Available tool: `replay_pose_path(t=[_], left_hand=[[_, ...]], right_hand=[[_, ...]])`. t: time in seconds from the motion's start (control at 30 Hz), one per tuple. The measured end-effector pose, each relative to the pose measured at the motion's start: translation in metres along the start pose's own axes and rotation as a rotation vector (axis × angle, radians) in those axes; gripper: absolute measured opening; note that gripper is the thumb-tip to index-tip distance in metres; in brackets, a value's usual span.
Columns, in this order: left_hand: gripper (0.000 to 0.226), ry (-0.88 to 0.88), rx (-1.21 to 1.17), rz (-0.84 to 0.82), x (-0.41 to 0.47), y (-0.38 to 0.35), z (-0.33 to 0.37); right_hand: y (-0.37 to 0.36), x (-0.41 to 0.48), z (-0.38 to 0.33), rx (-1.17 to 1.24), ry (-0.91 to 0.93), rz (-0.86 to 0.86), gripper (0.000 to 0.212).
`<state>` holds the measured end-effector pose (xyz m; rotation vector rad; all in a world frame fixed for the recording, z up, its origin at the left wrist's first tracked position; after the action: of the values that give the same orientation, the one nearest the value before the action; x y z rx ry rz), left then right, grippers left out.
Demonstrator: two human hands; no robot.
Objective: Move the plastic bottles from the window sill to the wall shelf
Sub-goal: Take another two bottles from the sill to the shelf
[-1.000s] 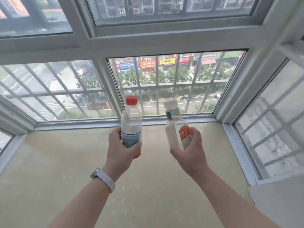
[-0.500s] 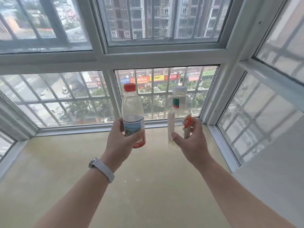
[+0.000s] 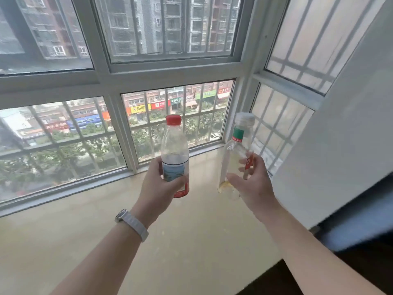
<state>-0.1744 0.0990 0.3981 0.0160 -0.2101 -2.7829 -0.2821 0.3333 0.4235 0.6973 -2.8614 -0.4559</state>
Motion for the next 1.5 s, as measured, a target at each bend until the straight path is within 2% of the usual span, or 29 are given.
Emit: replay_pose_path(t=[0.33,0.53,0.77,0.83,1.0,1.2,1.37,1.5], left_hand=[[0.057,-0.051,-0.021,-0.360,0.014,-0.124,0.022],[0.065,-0.091,0.003,-0.522,0.021,-0.220,0.037],[0.057,-0.131,0.035,-0.693,0.015,-0.354,0.058],[0.057,-0.142,0.055,-0.738,0.013,-0.393,0.067],[0.047,-0.153,0.096,-0.813,0.015,-0.491,0.082],[0.058,-0.175,0.128,-0.913,0.007,-0.602,0.098],[0.048,-0.224,0.124,-1.016,-0.014,-0.686,0.123],[0.050,-0.284,0.170,-1.115,-0.030,-0.741,0.143]], right_hand=[[0.110,-0.093,0.011,-0.048,-0.135,0.374,0.052],[0.182,-0.146,0.039,0.043,-0.204,0.548,0.051],[0.279,-0.204,0.081,0.034,-0.293,0.723,0.048],[0.310,-0.215,0.092,0.045,-0.306,0.768,0.052],[0.391,-0.233,0.117,0.048,-0.297,0.840,0.042],[0.477,-0.278,0.143,0.049,-0.307,0.946,0.047],[0.531,-0.322,0.155,0.036,-0.332,1.005,0.052],[0.564,-0.353,0.161,0.052,-0.356,1.084,0.060]])
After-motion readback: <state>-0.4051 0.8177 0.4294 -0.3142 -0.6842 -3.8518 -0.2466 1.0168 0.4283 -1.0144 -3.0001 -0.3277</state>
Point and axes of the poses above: each hand's wrist, its own x-axis towards the middle knuckle, its own y-axis out of the back of the hand, z = x × y, the point moved 9 cm from there along x, towards the middle knuckle, and after that the axes turned 13 degrees about -z, right-handed, at the moved point
